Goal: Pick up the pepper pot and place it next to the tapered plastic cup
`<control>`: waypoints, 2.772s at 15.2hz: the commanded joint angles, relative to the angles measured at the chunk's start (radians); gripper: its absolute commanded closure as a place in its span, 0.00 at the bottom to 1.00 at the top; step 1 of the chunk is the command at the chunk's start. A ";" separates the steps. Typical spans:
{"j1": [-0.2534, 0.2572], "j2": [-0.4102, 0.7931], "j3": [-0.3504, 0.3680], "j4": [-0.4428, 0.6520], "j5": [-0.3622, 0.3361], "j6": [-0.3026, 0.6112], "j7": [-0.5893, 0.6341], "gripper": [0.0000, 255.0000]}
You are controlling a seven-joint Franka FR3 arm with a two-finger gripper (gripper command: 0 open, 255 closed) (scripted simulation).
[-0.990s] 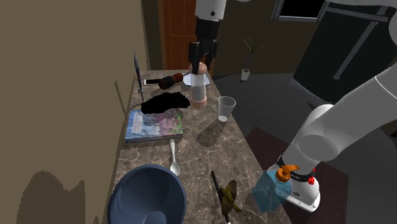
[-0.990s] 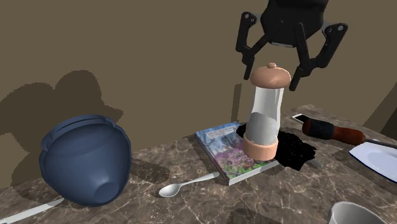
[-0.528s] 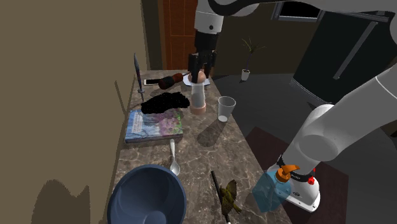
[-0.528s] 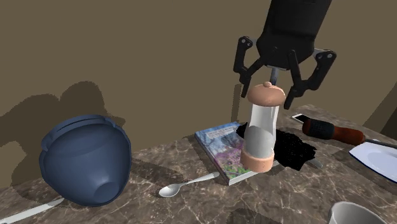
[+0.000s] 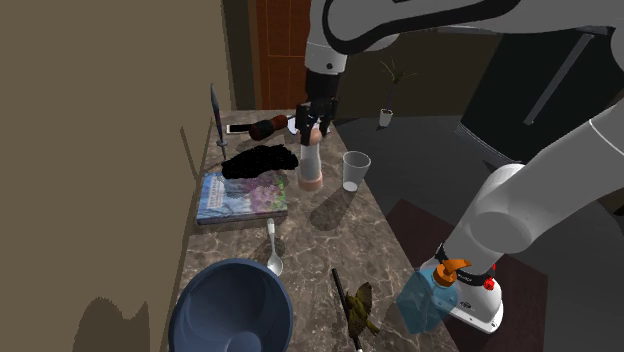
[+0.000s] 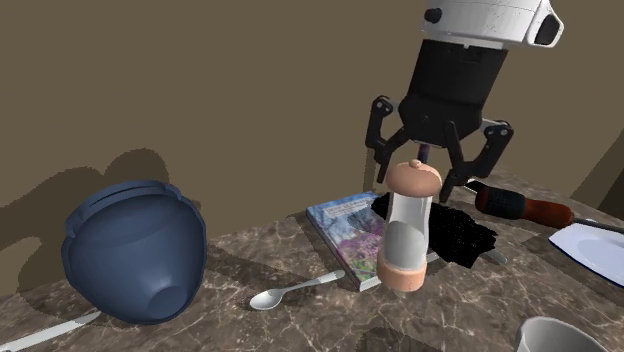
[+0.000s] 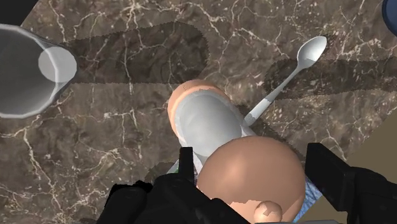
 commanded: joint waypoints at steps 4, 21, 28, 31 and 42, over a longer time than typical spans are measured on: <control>0.003 0.009 0.006 -0.062 0.005 0.071 -0.007 1.00; 0.007 0.082 0.024 -0.211 0.017 0.292 -0.026 1.00; 0.007 0.082 0.024 -0.211 0.017 0.292 -0.026 0.00; 0.007 0.082 0.024 -0.211 0.017 0.292 -0.026 0.00; -0.001 0.031 0.006 -0.128 0.008 0.157 -0.026 0.00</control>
